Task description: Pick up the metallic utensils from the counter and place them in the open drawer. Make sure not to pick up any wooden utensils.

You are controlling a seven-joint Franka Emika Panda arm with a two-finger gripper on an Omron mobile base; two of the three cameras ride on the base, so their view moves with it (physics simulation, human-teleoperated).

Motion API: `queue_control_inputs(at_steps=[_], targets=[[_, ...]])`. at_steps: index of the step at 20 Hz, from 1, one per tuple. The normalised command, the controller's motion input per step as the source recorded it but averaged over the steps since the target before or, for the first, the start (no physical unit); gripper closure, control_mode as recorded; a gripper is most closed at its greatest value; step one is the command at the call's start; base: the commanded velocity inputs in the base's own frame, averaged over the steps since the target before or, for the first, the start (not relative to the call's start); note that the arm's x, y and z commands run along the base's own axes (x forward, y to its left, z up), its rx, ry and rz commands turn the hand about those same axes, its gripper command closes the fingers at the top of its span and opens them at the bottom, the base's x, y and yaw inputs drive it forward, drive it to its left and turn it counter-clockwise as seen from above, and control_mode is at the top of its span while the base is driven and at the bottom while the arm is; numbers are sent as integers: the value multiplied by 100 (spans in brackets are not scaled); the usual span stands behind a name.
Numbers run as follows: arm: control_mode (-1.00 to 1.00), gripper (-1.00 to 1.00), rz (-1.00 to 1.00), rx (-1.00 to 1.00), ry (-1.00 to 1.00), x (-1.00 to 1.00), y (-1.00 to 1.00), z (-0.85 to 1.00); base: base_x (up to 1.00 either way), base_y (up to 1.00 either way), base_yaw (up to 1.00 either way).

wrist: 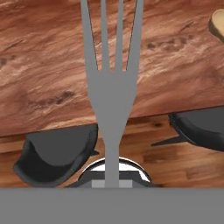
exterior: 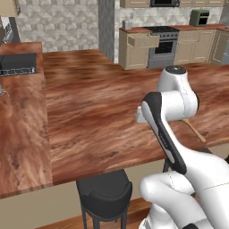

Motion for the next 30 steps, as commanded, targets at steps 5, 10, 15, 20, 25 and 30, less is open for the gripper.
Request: queue_control_inputs(at_steps=[5,10,15,20,25,30], targets=[[100,100,0,0,0,0,0,0,-59,-67,-14],[100,100,0,0,0,0,0,0,-64,-84,-21],[100,100,0,0,0,0,0,0,-47,-85,-22],[100,100,0,0,0,0,0,0,-43,-100,-24],[100,100,0,0,0,0,0,0,-22,-100,-23],[100,100,0,0,0,0,0,0,-3,-100,-15]])
